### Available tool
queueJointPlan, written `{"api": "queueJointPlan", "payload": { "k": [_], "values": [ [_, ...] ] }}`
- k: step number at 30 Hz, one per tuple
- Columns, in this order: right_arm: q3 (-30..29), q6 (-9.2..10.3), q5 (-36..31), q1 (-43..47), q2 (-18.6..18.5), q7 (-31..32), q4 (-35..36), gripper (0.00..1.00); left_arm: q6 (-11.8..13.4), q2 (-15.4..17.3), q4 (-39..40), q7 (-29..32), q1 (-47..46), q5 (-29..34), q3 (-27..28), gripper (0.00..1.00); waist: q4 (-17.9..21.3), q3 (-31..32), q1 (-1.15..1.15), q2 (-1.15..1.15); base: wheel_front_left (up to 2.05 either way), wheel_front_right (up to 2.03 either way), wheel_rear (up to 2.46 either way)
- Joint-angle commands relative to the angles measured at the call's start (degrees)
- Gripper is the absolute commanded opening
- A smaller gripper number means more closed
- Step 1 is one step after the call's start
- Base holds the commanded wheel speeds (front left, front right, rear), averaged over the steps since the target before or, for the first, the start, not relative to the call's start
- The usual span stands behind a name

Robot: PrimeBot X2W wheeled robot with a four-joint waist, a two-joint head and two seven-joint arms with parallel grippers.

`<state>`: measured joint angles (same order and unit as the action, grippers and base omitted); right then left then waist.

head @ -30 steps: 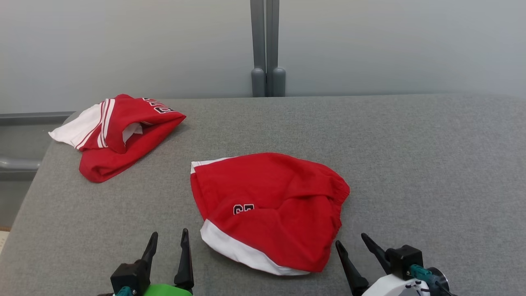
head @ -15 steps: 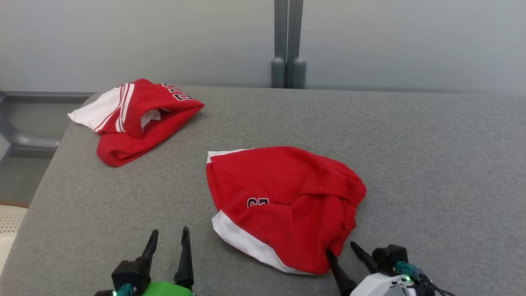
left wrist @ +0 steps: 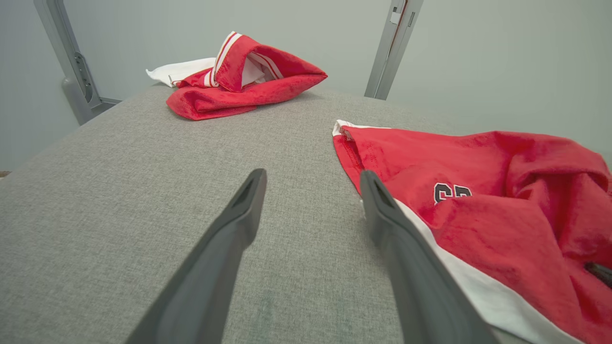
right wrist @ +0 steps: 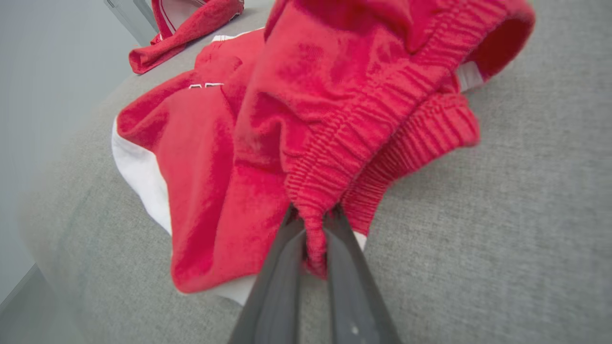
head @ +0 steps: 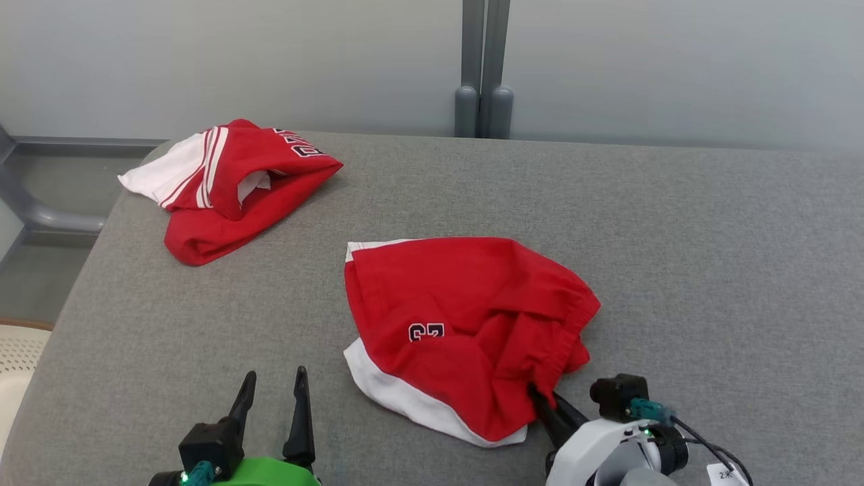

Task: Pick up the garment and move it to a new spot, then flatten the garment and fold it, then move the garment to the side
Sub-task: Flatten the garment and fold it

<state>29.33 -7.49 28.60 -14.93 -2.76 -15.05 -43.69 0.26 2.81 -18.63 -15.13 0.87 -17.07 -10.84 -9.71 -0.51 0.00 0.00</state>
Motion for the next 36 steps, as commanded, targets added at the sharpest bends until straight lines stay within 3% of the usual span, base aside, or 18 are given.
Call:
{"api": "queueJointPlan", "payload": {
  "k": [1,15,25,27,28,32,36],
  "values": [
    [-1.73,0.00,-0.59,-0.36,-0.30,-0.19,0.69,0.00,0.26,0.15,0.30,-0.02,-0.23,0.28,0.42,1.00,0.48,0.18,0.00,0.00,0.00,0.00,0.00],
    [-27.82,0.01,-14.60,5.80,-0.30,-0.19,5.40,0.00,0.77,0.15,0.91,-0.02,0.64,-1.46,0.20,1.00,4.81,0.75,0.00,0.00,0.00,0.00,0.00],
    [-34.32,0.01,-22.24,3.66,-0.27,0.02,0.71,0.00,0.67,0.15,0.78,-0.03,-0.46,-1.54,-0.36,1.00,4.83,-0.33,0.00,0.00,0.00,0.00,0.00],
    [-35.21,0.01,-24.12,3.23,-0.21,-0.03,-0.43,0.43,0.61,0.15,0.72,-0.03,-0.58,-1.52,-0.33,1.00,4.78,-0.41,0.00,0.00,0.00,0.00,0.00],
    [-35.38,0.01,-24.70,3.02,-0.23,-0.05,-0.72,1.00,0.57,0.15,0.66,-0.03,-0.62,-1.51,-0.31,1.00,4.77,-0.41,0.00,0.00,0.00,0.00,0.00],
    [-34.27,0.01,-23.77,3.20,-0.22,-0.16,0.10,1.00,0.56,0.15,0.46,-0.03,-0.54,-1.55,-0.10,1.00,4.90,-0.25,0.00,0.00,0.00,0.00,0.00],
    [-32.62,0.01,-22.68,6.59,-0.22,-0.16,5.23,1.00,0.72,0.15,0.61,-0.02,0.14,-1.51,0.30,1.00,5.51,0.22,0.00,0.00,0.00,0.00,0.00]
  ]
}}
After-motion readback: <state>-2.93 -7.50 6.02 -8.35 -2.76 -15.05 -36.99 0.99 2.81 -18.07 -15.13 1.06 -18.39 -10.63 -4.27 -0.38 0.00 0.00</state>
